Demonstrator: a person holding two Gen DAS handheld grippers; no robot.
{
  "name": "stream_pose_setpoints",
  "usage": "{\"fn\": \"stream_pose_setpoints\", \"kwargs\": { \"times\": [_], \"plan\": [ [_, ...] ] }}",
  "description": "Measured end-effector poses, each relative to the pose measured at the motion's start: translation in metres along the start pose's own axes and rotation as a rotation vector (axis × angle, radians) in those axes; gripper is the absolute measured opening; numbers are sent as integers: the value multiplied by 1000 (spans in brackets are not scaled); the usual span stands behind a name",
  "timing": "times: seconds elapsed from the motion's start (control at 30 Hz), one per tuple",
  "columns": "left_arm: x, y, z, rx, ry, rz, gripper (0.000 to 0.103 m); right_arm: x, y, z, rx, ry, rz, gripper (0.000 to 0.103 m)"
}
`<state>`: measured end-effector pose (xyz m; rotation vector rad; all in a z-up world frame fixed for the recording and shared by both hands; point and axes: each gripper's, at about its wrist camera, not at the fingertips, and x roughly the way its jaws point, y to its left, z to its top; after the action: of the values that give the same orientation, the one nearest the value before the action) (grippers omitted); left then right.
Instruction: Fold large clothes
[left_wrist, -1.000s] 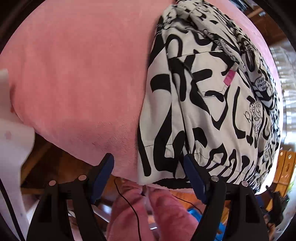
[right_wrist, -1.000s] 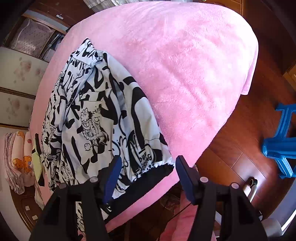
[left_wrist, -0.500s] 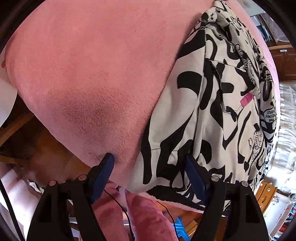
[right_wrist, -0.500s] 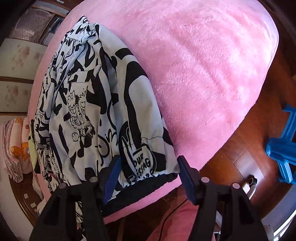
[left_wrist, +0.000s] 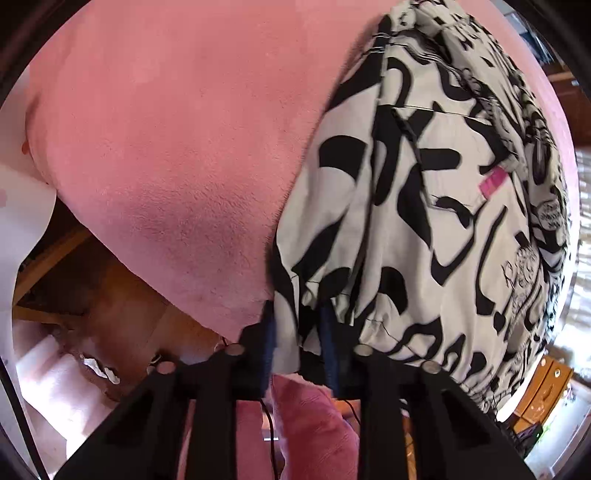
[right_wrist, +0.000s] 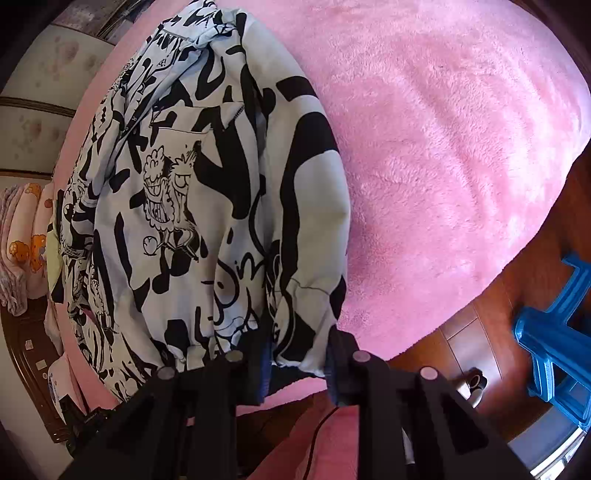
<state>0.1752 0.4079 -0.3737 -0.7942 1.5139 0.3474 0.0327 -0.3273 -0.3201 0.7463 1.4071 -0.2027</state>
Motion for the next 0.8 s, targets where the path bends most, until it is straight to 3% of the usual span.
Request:
{"fn": "stream_pose_setpoints", "kwargs": {
  "times": [0.13,0.33,0.5,0.67,0.8],
  "plan": [
    [-24,-11,3,50,30,-2,8,-16,13,1,-22,2,0,16],
    [-67,-12,20,41,52,-122,8,-65,31,2,-27,-22,93,15],
    [-116,-23,24,52,-34,-194,8,-114,61,9,-70,-89,148,15],
    [-186,-33,49,85,-200,-230,4,-161,82,24,-43,-185,261,14],
    [-209,-42,77,80,-238,-295,3,-183,107,43,-57,-222,300,14]
  ]
}}
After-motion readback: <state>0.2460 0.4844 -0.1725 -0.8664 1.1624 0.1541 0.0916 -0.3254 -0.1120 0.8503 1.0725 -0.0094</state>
